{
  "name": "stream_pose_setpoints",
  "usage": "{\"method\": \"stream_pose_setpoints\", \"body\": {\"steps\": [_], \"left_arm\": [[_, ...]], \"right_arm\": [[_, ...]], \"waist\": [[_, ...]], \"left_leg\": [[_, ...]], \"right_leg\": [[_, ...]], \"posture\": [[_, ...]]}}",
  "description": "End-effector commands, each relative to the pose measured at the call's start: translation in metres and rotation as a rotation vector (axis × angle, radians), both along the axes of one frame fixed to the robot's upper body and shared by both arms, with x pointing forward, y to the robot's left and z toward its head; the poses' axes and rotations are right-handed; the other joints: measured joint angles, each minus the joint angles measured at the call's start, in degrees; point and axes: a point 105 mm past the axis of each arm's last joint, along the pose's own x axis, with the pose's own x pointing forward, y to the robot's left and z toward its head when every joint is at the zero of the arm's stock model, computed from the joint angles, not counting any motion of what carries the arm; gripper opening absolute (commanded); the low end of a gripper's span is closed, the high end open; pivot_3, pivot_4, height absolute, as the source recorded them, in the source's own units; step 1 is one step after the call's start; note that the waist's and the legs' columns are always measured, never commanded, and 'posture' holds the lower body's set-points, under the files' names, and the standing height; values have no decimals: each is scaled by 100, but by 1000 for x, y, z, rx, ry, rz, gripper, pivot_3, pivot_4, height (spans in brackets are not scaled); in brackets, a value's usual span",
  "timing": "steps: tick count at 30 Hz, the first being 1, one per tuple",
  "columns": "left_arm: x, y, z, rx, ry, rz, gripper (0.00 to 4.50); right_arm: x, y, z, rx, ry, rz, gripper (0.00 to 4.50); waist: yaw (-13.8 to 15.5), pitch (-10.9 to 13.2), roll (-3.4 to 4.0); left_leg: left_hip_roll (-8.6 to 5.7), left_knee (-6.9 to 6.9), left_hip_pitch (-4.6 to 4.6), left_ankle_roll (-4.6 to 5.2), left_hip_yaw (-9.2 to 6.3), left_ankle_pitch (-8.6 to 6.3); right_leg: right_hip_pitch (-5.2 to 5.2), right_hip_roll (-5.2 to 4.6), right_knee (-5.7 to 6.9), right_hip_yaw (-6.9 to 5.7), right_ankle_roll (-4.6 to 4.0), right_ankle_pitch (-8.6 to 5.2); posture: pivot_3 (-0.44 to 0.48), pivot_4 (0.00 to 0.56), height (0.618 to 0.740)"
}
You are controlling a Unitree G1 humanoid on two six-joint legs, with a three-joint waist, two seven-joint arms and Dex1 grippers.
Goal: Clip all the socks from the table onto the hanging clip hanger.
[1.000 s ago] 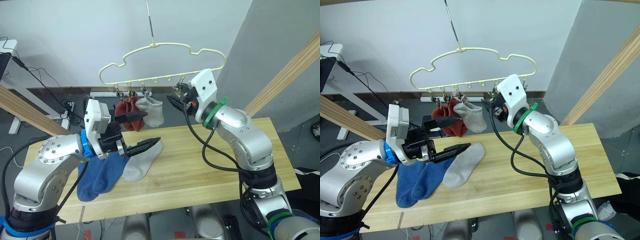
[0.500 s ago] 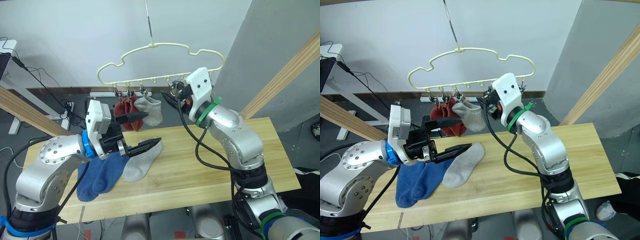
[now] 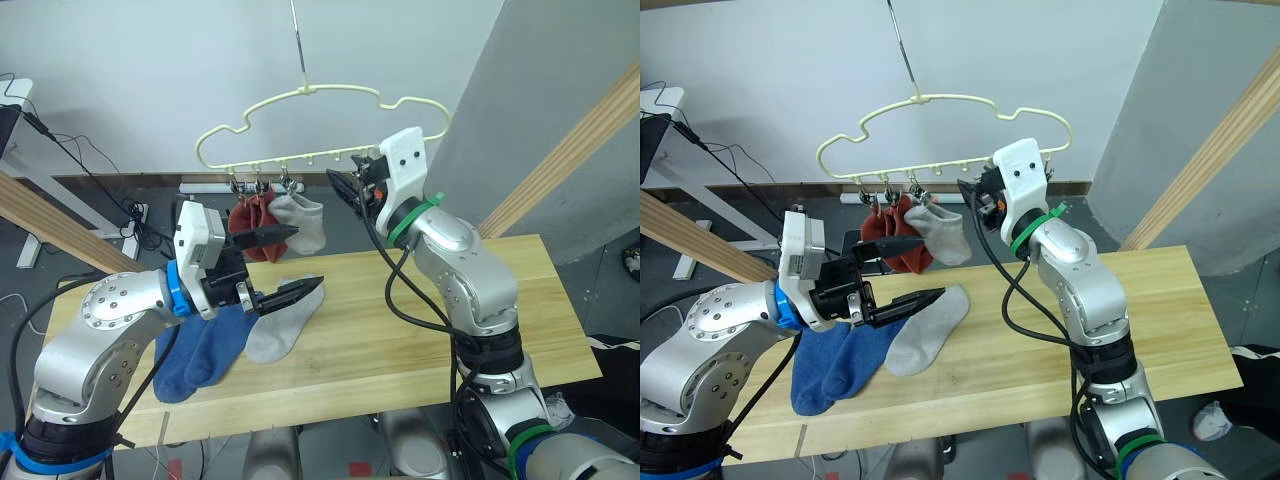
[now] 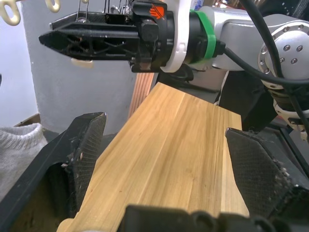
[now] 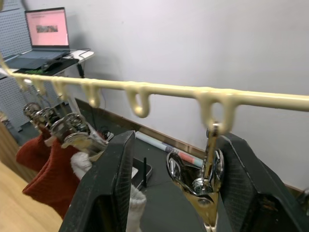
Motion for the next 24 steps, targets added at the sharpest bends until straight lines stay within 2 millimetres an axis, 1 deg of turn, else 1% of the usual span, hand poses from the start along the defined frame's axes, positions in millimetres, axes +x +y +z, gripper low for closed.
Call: {"method": "stream_pose_setpoints", "body": {"steps": [1,15,18,21,24], "left_arm": [[-3,-3,1,-6,-17,-18,4370],[-4,-3,0,-8,-13,-14,4370],[-4,-4,-1,-6,-10,-15,4370],[-5,-4,-2,-6,-8,-15,4370],[-5,-5,-2,-6,-6,-23,4370]], "right_arm": [[-6,1,14,33,-45,12,2453],[-11,2,16,35,-36,18,2453],[-10,-5,16,-11,-50,-37,2453],[-12,-8,14,-25,-49,-49,2453],[-15,-16,10,-63,-53,-73,2453]], "waist": [[-1,-2,0],[-2,-5,-1],[-1,-5,-1],[-1,-8,-1],[0,-10,-1]], "left_leg": [[0,-1,0,0,0,0],[0,-1,0,4,2,4],[0,-1,0,4,2,4],[0,-1,0,4,2,4],[0,-1,0,4,1,5]], "right_leg": [[0,0,0,0,-1,0],[-1,1,1,0,-5,3],[-1,0,2,-1,-6,3],[-1,0,1,0,-6,3],[-1,0,2,-1,-6,3]], "posture": [[-174,263,740],[-175,266,740],[-179,265,740],[-182,266,740],[-186,266,740]]}}
